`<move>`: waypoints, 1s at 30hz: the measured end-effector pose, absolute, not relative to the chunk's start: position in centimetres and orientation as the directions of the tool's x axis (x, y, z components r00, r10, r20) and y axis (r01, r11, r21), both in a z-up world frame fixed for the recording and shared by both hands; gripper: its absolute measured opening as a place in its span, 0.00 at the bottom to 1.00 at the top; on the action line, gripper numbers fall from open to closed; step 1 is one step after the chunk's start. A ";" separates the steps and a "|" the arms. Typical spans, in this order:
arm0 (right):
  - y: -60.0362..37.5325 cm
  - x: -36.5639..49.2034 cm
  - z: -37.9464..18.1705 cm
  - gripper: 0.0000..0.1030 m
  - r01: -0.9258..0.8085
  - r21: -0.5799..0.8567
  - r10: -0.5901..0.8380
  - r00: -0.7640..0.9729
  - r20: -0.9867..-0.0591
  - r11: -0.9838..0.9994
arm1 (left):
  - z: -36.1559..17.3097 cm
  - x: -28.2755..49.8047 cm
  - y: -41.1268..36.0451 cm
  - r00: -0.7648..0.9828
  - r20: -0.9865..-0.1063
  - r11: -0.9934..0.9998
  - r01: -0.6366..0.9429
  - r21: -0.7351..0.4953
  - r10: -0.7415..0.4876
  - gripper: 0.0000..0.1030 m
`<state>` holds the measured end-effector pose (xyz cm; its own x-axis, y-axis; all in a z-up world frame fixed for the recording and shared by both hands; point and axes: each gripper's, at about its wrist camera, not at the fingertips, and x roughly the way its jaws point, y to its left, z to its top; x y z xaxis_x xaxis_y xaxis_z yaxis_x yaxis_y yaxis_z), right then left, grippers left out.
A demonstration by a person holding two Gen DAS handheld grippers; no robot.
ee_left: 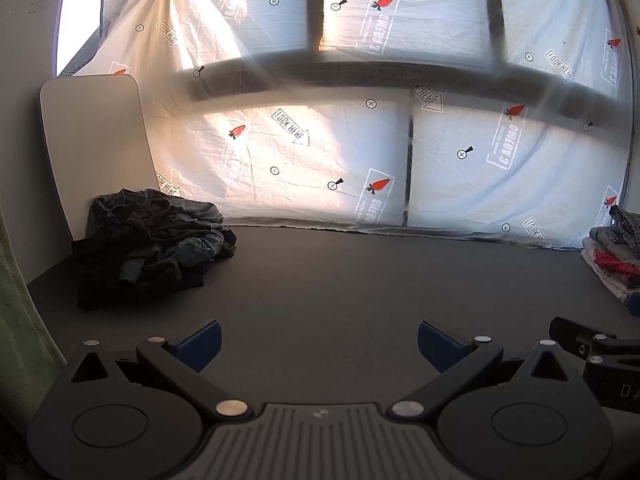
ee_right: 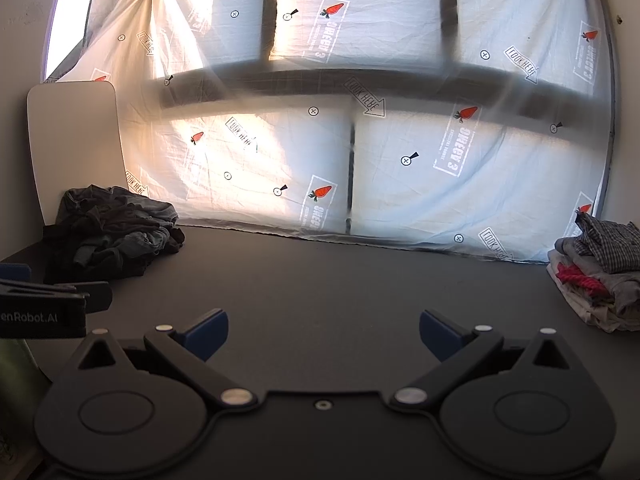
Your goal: Fold clothes
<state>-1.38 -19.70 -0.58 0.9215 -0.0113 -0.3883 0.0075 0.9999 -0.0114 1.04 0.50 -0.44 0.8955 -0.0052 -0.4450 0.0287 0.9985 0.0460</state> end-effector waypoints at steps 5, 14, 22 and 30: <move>-19.5 -1.0 -0.5 1.00 0.006 -0.012 -0.010 0.922 -0.388 1.000 | -0.5 1.2 0.6 0.896 -0.445 0.999 0.026 0.047 -0.002 1.00; -19.6 -0.6 -0.8 1.00 0.001 -0.017 -0.008 0.920 -0.391 1.000 | -0.6 1.7 0.4 0.889 -0.457 0.999 0.020 0.039 0.000 1.00; -22.2 1.3 -1.1 1.00 0.059 -0.027 -0.065 0.908 -0.414 0.998 | -0.9 4.3 -2.0 0.880 -0.472 0.998 0.057 0.007 -0.047 1.00; -24.9 7.2 -1.5 1.00 0.083 0.010 -0.071 0.907 -0.415 0.996 | -0.6 9.7 -3.8 0.864 -0.502 0.999 0.043 0.020 -0.027 1.00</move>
<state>7.24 -24.91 -1.54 0.9071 -0.0714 -0.4149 0.0830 0.9965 0.0101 9.69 -3.76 -0.61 0.8643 -0.0274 -0.5023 0.0433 0.9989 0.0200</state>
